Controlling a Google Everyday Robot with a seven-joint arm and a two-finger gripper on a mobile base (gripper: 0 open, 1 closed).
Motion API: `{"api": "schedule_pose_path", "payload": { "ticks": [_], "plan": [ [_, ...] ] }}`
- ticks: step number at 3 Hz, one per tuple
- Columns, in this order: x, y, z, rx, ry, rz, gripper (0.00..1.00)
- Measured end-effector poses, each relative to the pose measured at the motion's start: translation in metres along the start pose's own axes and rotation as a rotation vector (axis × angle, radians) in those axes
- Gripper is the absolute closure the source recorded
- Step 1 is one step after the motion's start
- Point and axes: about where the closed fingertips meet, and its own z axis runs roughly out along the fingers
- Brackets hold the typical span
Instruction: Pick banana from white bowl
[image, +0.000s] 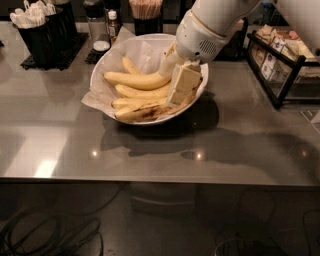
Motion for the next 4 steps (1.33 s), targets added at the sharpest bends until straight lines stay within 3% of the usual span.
{"api": "schedule_pose_path", "payload": {
  "ticks": [4],
  "plan": [
    [0.025, -0.007, 0.021, -0.037, -0.034, 0.04, 0.41]
  ]
}}
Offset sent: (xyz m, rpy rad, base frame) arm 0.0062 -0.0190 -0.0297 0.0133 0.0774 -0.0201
